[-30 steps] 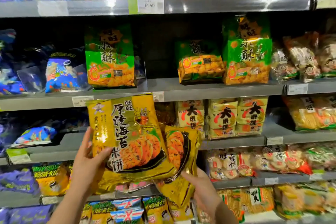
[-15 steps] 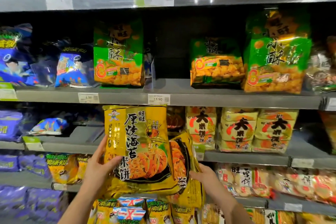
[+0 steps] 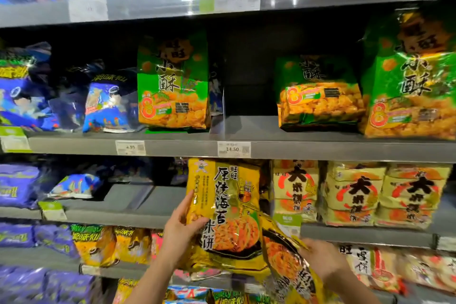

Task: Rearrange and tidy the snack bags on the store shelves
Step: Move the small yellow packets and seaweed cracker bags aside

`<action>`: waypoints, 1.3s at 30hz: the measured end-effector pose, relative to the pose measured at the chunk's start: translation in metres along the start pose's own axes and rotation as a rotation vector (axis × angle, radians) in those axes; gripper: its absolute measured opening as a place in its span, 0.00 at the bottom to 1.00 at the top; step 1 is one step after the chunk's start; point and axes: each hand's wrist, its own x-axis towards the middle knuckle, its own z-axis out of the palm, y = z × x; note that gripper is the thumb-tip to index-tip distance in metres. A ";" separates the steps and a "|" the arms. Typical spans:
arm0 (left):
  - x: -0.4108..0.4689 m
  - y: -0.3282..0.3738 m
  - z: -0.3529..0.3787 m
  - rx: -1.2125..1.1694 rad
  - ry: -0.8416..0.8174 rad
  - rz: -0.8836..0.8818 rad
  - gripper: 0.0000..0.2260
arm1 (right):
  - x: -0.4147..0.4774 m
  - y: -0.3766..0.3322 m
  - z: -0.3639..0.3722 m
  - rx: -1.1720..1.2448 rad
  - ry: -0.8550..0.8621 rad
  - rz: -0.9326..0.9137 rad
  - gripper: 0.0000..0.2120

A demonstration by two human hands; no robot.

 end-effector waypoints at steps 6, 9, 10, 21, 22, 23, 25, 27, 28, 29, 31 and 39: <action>0.039 0.000 0.019 0.066 0.010 0.108 0.34 | 0.000 0.010 0.006 0.049 0.080 -0.045 0.08; 0.061 0.005 0.031 0.070 0.032 0.140 0.34 | 0.000 0.012 0.003 0.077 0.065 0.020 0.15; 0.068 0.006 0.035 0.083 0.048 0.140 0.34 | 0.002 0.013 0.002 0.075 0.064 0.042 0.15; 0.119 -0.015 0.079 0.332 0.134 0.155 0.10 | 0.015 0.014 0.012 0.039 -0.061 0.050 0.09; 0.124 -0.016 0.079 0.371 0.126 0.159 0.11 | 0.016 0.014 0.012 0.054 -0.058 0.058 0.09; 0.128 -0.018 0.078 0.410 0.119 0.151 0.13 | 0.016 0.013 0.013 0.063 -0.057 0.066 0.08; 0.134 -0.022 0.078 0.513 0.120 0.135 0.11 | 0.019 0.013 0.015 0.058 -0.063 0.067 0.08; 0.135 -0.027 0.081 0.661 0.102 0.127 0.14 | 0.020 0.011 0.017 0.056 -0.058 0.065 0.08; 0.133 -0.029 0.083 0.723 0.079 0.146 0.17 | 0.021 0.010 0.018 0.065 -0.054 0.068 0.09; 0.129 -0.032 0.085 0.777 0.054 0.178 0.21 | 0.022 0.010 0.019 0.074 -0.053 0.070 0.09; 0.121 -0.042 0.087 0.936 0.006 0.256 0.30 | 0.024 0.009 0.020 0.078 -0.052 0.070 0.10; 0.084 -0.072 0.092 1.127 -0.014 0.185 0.29 | 0.021 0.008 0.015 0.128 0.010 0.043 0.07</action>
